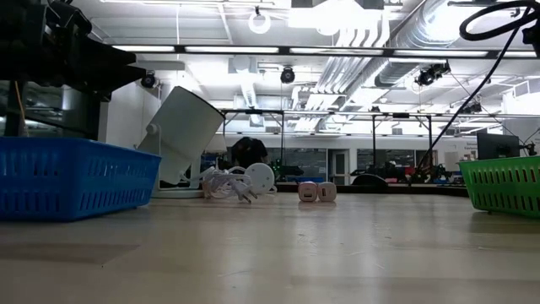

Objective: Pick & Place Office items
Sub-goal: Put the purple charger adapter into the green bin, then put the pink charger adapter into the green bin

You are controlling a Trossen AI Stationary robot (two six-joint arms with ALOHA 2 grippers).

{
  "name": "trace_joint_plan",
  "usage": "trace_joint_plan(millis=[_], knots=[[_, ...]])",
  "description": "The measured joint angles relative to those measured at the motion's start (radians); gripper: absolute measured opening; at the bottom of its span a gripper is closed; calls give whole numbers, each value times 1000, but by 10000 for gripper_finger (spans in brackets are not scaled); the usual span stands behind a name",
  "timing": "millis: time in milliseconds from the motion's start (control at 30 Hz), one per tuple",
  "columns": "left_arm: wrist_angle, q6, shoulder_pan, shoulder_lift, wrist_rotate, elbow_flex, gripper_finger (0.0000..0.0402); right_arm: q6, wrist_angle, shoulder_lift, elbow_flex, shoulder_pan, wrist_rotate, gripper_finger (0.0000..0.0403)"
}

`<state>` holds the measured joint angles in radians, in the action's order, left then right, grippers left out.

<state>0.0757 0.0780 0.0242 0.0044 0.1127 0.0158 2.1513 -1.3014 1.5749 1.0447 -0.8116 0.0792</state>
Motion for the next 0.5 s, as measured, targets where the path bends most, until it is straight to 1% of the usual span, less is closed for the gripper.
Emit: trace_joint_plan(millis=[167, 500], knots=[[0, 0, 0, 0, 0, 0, 212, 0, 0, 0, 0, 0, 0, 177], [0, 0, 0, 0, 0, 0, 212, 0, 0, 0, 0, 0, 0, 177]])
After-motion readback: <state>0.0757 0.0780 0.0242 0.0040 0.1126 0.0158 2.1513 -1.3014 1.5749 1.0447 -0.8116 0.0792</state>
